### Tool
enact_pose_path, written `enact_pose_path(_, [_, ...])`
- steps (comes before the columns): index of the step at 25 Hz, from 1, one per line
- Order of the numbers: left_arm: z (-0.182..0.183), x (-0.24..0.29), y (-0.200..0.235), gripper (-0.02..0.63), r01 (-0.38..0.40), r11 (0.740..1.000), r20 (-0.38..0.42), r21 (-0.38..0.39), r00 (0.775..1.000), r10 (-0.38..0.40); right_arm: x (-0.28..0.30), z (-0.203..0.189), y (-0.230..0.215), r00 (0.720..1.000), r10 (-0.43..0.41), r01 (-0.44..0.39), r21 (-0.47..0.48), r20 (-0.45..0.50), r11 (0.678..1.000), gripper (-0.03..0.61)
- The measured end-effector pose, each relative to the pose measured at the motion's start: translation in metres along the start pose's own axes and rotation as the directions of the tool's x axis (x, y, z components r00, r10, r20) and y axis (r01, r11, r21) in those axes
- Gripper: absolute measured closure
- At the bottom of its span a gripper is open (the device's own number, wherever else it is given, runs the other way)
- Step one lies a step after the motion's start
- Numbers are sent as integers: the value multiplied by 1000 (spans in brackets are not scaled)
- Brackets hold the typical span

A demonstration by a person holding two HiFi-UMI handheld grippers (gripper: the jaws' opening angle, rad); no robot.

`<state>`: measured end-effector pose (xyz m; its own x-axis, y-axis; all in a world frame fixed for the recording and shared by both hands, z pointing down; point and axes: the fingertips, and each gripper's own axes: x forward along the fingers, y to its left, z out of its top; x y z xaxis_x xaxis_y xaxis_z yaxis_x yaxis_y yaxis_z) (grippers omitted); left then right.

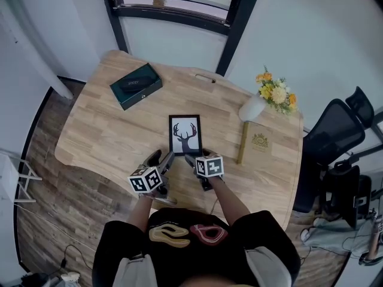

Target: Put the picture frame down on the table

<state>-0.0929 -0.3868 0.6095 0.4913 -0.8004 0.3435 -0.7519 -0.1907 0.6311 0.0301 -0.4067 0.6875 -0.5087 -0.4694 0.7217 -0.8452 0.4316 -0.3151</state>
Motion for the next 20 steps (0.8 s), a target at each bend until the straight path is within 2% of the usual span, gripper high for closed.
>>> enact_pose_path(4, [1,-7,-2,339,-5,1000,13,9,1000,5,-10,0,6,1000,-1,2,-24,14,1000,225])
enact_pose_path(13, [-8,-25,-15,339,9,994,-9,111,1000,-8,-43,-4,23,996,-21,27,-64,83,998,225])
enact_pose_path(20, [-21,-45,-25,339,31,981,-41,192,999,-23,-66,-23,45,992,-40,51,-87,123,995,225])
